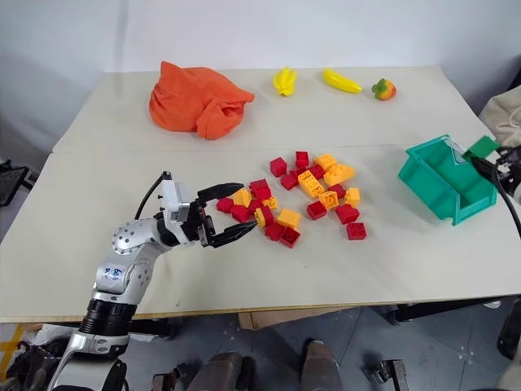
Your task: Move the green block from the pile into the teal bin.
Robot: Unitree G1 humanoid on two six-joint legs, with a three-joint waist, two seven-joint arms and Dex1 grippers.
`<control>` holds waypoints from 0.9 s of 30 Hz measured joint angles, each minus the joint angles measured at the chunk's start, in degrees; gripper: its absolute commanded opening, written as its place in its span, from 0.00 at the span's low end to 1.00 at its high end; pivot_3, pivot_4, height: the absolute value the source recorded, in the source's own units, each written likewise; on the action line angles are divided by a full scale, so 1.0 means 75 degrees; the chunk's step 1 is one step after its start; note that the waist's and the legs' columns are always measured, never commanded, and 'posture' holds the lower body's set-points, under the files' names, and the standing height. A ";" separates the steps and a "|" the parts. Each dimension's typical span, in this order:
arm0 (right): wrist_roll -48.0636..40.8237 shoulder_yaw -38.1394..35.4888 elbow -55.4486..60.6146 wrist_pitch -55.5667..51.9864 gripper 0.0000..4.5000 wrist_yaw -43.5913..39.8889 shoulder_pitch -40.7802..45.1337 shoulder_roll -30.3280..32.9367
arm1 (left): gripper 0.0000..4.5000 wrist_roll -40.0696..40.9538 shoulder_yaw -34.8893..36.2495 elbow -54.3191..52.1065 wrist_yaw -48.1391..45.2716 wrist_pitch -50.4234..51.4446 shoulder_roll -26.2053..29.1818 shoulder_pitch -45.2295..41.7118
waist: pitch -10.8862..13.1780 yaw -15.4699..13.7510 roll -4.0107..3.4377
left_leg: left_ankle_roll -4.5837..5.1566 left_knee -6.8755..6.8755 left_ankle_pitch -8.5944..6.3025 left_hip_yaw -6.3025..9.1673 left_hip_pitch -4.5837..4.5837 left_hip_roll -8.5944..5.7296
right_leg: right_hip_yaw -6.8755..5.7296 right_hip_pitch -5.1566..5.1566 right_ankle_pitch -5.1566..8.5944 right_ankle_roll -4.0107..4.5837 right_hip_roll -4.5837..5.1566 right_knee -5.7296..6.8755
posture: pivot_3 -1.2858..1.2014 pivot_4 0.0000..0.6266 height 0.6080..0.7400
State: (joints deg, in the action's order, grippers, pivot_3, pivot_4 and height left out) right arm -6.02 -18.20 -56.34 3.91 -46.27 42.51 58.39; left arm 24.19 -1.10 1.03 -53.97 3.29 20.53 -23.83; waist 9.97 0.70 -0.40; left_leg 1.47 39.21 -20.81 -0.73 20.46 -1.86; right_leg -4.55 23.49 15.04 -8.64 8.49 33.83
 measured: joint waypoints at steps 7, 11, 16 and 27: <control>-0.0222 -0.0038 0.0002 -0.0365 0.76 0.0413 0.0038 -0.0029 | 1.00 -0.0012 0.0013 0.0013 0.0007 -0.0124 0.0094 -0.0046 | 0.0000 -0.0093 0.0000 | 0.0001 0.0003 0.0000 0.0008 0.0001 -0.0002 | 0.0000 -0.0002 -0.0001 -0.0001 0.0002 -0.0002 | 0.52 0.24 1.00; -0.0491 -0.0116 0.0033 -0.0350 0.99 0.0296 0.0011 -0.0034 | 1.00 -0.0014 0.0091 0.0024 0.0023 -0.0157 0.0140 -0.0021 | 0.0000 -0.0110 0.0000 | 0.0003 0.0005 0.0001 0.0013 0.0006 -0.0004 | -0.0002 -0.0004 -0.0002 -0.0004 0.0002 -0.0006 | 0.52 0.24 1.00; -0.1455 -0.0663 0.1023 -0.0095 0.99 -0.0872 -0.0612 -0.0187 | 1.00 -0.0038 0.0223 0.0015 0.0009 -0.0172 0.0595 0.0176 | 0.0000 -0.0083 0.0000 | 0.0002 0.0003 0.0001 0.0015 0.0004 0.0002 | -0.0007 -0.0004 -0.0002 -0.0004 -0.0005 -0.0005 | 0.52 0.24 1.00; -0.3427 -0.0088 0.7829 -0.1667 0.99 -0.2941 -0.5510 -0.1397 | 1.00 -0.0751 0.1117 0.0320 0.0052 -0.0882 0.2005 0.1549 | 0.0000 -0.0291 0.0000 | 0.0007 0.0011 -0.0011 0.0077 -0.0012 -0.0007 | 0.0005 -0.0014 -0.0007 -0.0012 0.0008 -0.0005 | 0.52 0.24 1.00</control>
State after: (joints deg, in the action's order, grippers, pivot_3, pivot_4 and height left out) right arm -31.72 -18.86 2.37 -8.59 -68.33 1.19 47.91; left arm 18.56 7.28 3.43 -53.58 -3.32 35.57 -12.22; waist 9.98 -1.48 -0.40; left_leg 1.53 39.29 -20.88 -0.15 20.37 -1.92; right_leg -4.51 23.39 14.99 -8.73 8.55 33.79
